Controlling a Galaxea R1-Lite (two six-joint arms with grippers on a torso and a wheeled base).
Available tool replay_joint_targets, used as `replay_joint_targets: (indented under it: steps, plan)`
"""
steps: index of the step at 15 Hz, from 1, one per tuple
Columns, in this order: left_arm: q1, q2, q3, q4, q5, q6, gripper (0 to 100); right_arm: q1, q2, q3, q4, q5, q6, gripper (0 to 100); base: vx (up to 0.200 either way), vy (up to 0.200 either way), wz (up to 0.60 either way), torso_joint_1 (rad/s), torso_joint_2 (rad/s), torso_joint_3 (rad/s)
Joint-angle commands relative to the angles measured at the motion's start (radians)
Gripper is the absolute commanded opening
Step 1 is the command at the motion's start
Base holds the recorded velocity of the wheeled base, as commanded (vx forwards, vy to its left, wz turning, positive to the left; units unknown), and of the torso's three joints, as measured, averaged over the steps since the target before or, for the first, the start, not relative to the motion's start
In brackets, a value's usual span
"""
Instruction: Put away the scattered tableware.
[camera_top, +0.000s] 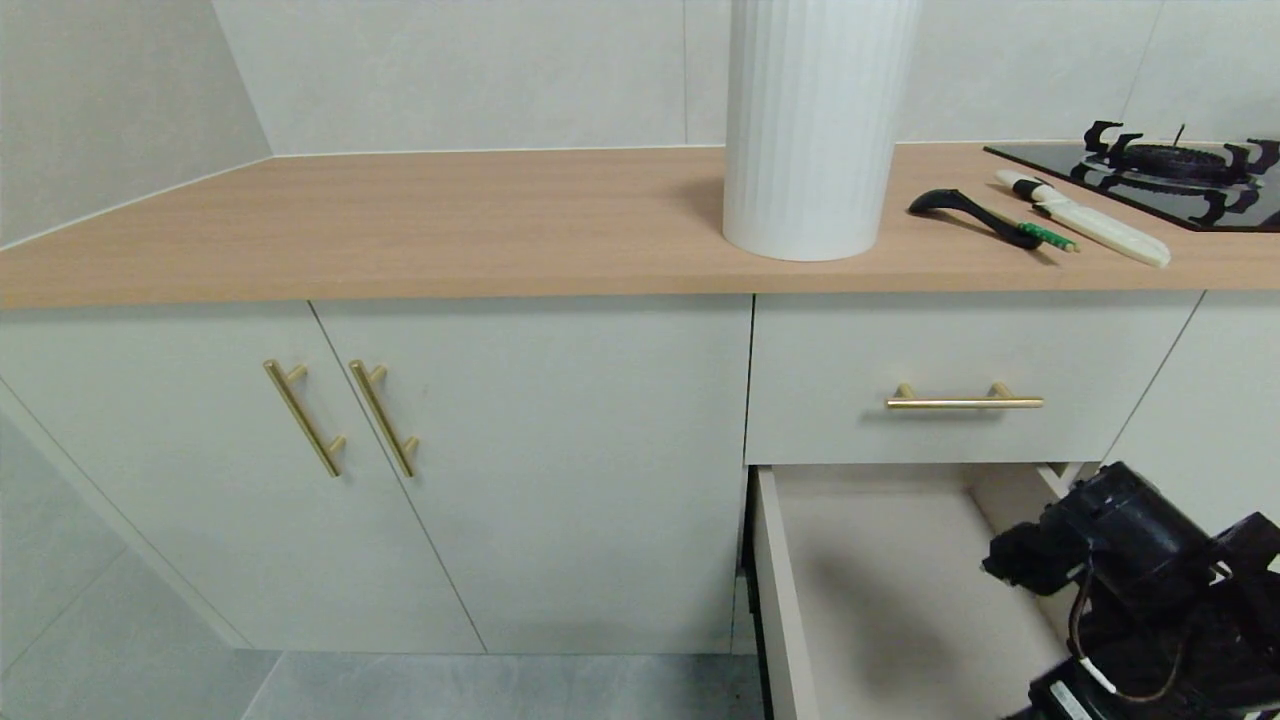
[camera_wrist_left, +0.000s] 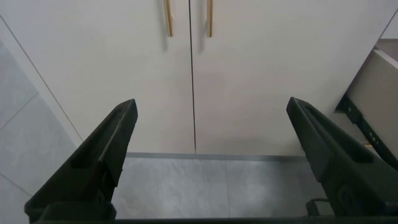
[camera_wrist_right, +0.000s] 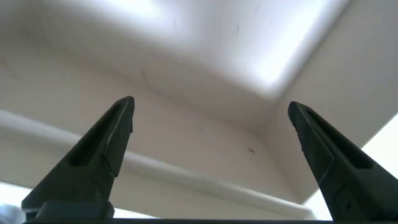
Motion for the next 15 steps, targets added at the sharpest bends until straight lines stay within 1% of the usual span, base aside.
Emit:
replay_joint_targets:
  steps: [1,4,5,11,15]
  plan:
    - [0.000,0.001,0.000,0.000,0.000,0.000,100,-0.022,-0.028,-0.068,-0.023,-0.027,0.072,100,0.000,0.000,0.00,0.000,0.00,0.000]
    - [0.000,0.001,0.000,0.000,0.000,0.000,100,-0.072,-0.078,-0.068,-0.184,-0.083,0.096,100,0.000,0.000,0.00,0.000,0.00,0.000]
    - [0.000,0.001,0.000,0.000,0.000,0.000,100,-0.082,-0.104,-0.068,-0.212,-0.086,0.096,100,0.000,0.000,0.00,0.000,0.00,0.000]
    - [0.000,0.001,0.000,0.000,0.000,0.000,100,-0.088,-0.244,-0.069,-0.262,-0.085,0.090,100,0.000,0.000,0.00,0.000,0.00,0.000]
    - [0.000,0.001,0.000,0.000,0.000,0.000,100,-0.088,-0.278,-0.074,-0.266,-0.086,0.089,100,0.000,0.000,0.00,0.000,0.00,0.000]
